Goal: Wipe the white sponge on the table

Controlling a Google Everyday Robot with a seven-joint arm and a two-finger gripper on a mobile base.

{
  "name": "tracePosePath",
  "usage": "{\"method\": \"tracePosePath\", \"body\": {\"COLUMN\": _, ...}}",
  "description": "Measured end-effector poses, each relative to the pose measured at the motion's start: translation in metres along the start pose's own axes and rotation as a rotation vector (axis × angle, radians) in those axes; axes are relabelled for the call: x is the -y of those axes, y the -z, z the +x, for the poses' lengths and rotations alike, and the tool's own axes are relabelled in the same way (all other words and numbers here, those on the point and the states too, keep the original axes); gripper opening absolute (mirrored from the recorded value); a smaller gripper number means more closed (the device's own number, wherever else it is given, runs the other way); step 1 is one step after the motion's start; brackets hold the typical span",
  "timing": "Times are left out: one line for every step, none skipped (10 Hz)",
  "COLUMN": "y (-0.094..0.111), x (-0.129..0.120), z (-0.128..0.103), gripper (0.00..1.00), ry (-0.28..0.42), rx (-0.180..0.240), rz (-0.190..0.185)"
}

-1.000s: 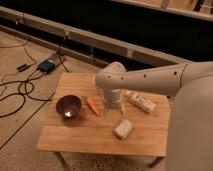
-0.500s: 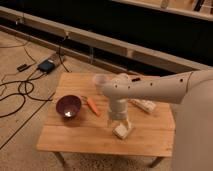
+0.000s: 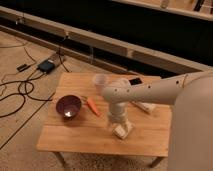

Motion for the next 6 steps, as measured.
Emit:
{"method": "tracePosePath", "body": {"y": -0.004, "x": 0.002, "z": -0.007, "gripper": 0.65, "ry": -0.006, "rx": 0.012, "rz": 0.004}}
{"method": "tracePosePath", "body": {"y": -0.006, "x": 0.002, "z": -0.009, "gripper": 0.65, "ry": -0.008, "rx": 0.014, "rz": 0.004}}
{"method": "tracePosePath", "body": {"y": -0.01, "x": 0.001, "z": -0.013, "gripper": 0.65, "ry": -0.003, "rx": 0.016, "rz": 0.01}}
{"method": "tracePosePath", "body": {"y": -0.016, "x": -0.002, "z": -0.013, "gripper": 0.65, "ry": 0.005, "rx": 0.011, "rz": 0.014}}
{"method": "tracePosePath", "body": {"y": -0.022, "x": -0.005, "z": -0.014, "gripper": 0.65, "ry": 0.016, "rx": 0.005, "rz": 0.022}}
{"method": "tracePosePath", "body": {"y": -0.025, "x": -0.006, "z": -0.013, "gripper": 0.65, "ry": 0.017, "rx": 0.0, "rz": 0.025}}
